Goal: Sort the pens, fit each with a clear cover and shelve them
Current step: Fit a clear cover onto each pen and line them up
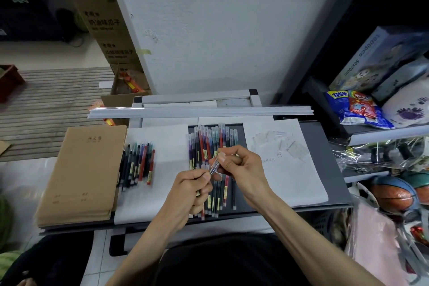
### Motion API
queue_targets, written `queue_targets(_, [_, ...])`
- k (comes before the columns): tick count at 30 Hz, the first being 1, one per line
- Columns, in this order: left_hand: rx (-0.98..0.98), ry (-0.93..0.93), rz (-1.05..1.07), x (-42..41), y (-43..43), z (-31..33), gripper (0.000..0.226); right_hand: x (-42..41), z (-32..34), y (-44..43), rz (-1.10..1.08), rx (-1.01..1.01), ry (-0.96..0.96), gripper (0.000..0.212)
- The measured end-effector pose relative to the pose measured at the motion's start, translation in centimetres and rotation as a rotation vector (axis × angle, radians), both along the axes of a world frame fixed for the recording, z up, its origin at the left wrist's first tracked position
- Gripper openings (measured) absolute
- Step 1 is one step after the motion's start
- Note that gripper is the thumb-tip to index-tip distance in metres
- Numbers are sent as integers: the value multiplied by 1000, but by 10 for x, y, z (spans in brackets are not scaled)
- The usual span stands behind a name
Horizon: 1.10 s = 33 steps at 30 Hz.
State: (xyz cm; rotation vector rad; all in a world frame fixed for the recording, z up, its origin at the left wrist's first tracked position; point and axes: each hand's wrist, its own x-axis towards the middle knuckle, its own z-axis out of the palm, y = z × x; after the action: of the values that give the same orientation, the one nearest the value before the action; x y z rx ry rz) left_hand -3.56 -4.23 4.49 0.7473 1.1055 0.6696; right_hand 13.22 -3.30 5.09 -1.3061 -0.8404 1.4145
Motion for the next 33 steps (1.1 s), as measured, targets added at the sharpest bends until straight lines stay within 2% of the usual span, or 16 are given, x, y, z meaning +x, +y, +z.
queue_targets(5, [-91, -69, 42, 5, -4, -2, 28, -4, -5, 1, -5, -28, 41, 14])
queue_targets(8, [-134, -133, 53, 8, -5, -7, 26, -4, -8, 3, -4, -30, 5, 13])
queue_targets(11, [-96, -101, 64, 8, -1, -17, 27, 1, -14, 4, 32, -44, -51, 15])
queue_targets(13, [-46, -26, 67, 8, 5, -26, 26, 6, -26, 5, 98, -57, -212, 18])
queue_targets(16, [74, 245, 97, 3, 19, -38, 23, 24, -51, 7, 190, -92, -630, 26])
queue_targets(20, [177, 557, 174, -16, 49, -60, 21, 71, -76, 10, 185, -67, -1253, 32])
queue_targets(22, [194, 665, 202, -28, 65, -71, 30, 95, -84, 12, 189, -97, -1451, 39])
queue_targets(25, [217, 801, 150, -36, 85, -80, 19, 116, -94, 15, 244, -133, -1522, 46])
queue_targets(27, [207, 883, 137, -34, 94, -84, 26, 123, -98, 17, 291, -150, -1500, 48])
queue_targets(33, [229, 870, 157, -23, 111, -94, 24, 126, -102, 21, 265, -107, -1508, 46])
